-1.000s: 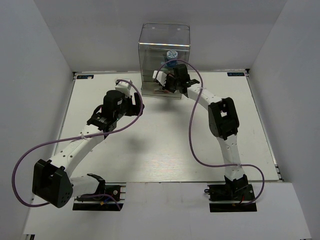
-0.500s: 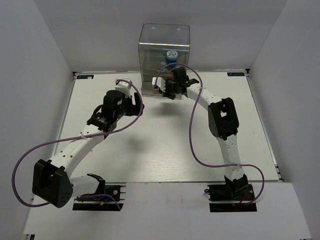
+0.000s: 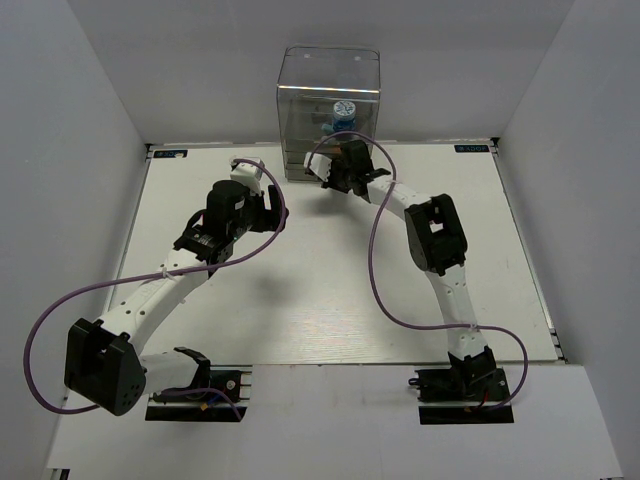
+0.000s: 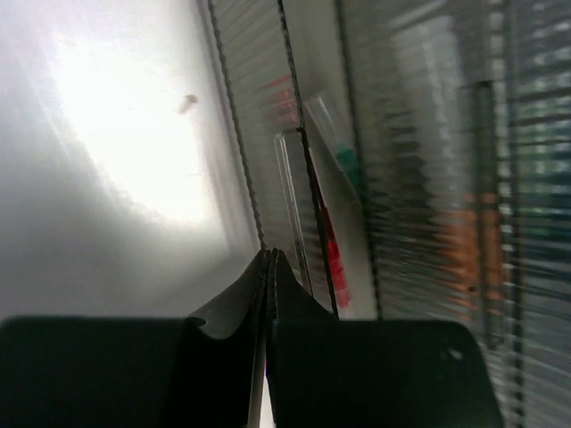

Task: Sort the stationery into containers
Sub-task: Close the drawer in the storage box, then reset both arms

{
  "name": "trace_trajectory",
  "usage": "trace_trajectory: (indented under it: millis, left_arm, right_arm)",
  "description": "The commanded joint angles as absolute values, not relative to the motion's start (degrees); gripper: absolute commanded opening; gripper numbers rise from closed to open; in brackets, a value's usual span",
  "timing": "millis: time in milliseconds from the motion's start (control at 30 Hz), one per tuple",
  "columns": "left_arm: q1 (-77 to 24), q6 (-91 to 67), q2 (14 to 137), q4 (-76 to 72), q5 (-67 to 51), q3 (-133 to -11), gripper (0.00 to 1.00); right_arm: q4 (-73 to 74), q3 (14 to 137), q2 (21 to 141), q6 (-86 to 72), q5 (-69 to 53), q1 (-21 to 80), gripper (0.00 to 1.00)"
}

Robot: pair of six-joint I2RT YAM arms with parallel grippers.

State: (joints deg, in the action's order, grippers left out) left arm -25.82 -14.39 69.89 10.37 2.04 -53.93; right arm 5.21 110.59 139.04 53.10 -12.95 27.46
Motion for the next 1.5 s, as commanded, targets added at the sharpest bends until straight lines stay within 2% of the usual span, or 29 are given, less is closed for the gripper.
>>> trace_trajectory:
  millis: [0, 400, 533, 600, 700, 733, 800, 833, 900, 933, 1000, 1033, 1100, 1233, 1267, 1467]
  left_arm:
    - [-25.75, -13.80, 68.91, 10.72, 2.11, -54.49, 0.88]
    - [-25.75, -13.80, 69.43, 10.72, 2.64, -54.49, 0.88]
    - [-25.75, -13.80, 69.43, 10.72, 2.64, -54.49, 0.88]
    - [-25.75, -13.80, 69.43, 10.72, 3.16, -54.49, 0.88]
    - [-25.75, -13.80, 68.91, 10.72, 3.69, -53.96, 0.88]
    - [-25.75, -13.80, 68.38, 10.72, 3.69, -53.96, 0.88]
    - [-25.75, -13.80, 67.86, 10.20, 3.69, -53.44, 0.88]
    - [-25.75, -13.80, 67.85, 10.20, 3.69, -53.44, 0.88]
    - [-25.75, -13.27, 67.24, 10.20, 3.17, -52.92, 0.92]
    - [-25.75, -13.27, 67.24, 9.59, 3.16, -52.91, 0.94]
    - [-25.75, -12.66, 65.49, 8.35, 2.64, -51.51, 1.00]
    - [-25.75, -12.66, 65.48, 8.35, 3.59, -51.50, 1.00]
    - [-25.75, -11.95, 63.90, 7.73, 4.83, -50.28, 1.00]
    - [-26.27, -9.76, 62.41, 7.21, 7.46, -48.00, 1.00]
    - [-26.28, -9.76, 61.62, 7.21, 7.47, -46.94, 1.00]
    - [-26.28, -9.76, 57.94, 8.61, 6.33, -43.77, 1.00]
  right_arm:
    - [-3.95, 112.32, 139.74, 53.17, -7.83, 27.33, 0.00]
    - [-9.06, 113.91, 142.39, 56.08, -2.98, 27.51, 0.00]
    - [-4.85, 108.12, 136.85, 54.06, -10.43, 27.60, 0.00]
    - [2.51, 105.92, 132.05, 52.74, -14.65, 27.68, 0.00]
    - [5.17, 100.03, 126.50, 48.09, -16.43, 27.95, 0.02]
    - [5.79, 98.89, 123.78, 47.03, -16.52, 27.95, 0.14]
    - [9.03, 95.02, 118.76, 41.41, -15.47, 27.51, 0.29]
    - [10.53, 94.40, 116.39, 40.18, -15.21, 27.34, 0.48]
    - [15.71, 91.68, 112.35, 33.86, -15.29, 26.81, 0.57]
    - [16.95, 89.76, 109.37, 30.10, -15.73, 26.81, 0.73]
    - [20.63, 85.19, 106.28, 24.80, -16.61, 26.11, 0.73]
    - [20.92, 83.69, 101.13, 21.74, -16.52, 26.10, 0.81]
    - [20.92, 77.46, 95.66, 17.07, -14.17, 25.76, 0.90]
    - [14.35, 64.54, 80.12, 14.50, -9.41, 25.58, 0.90]
    - [13.46, 58.07, 75.46, 16.16, -6.45, 25.14, 0.90]
    - [8.62, 43.88, 56.53, 13.82, -2.63, 25.05, 0.90]
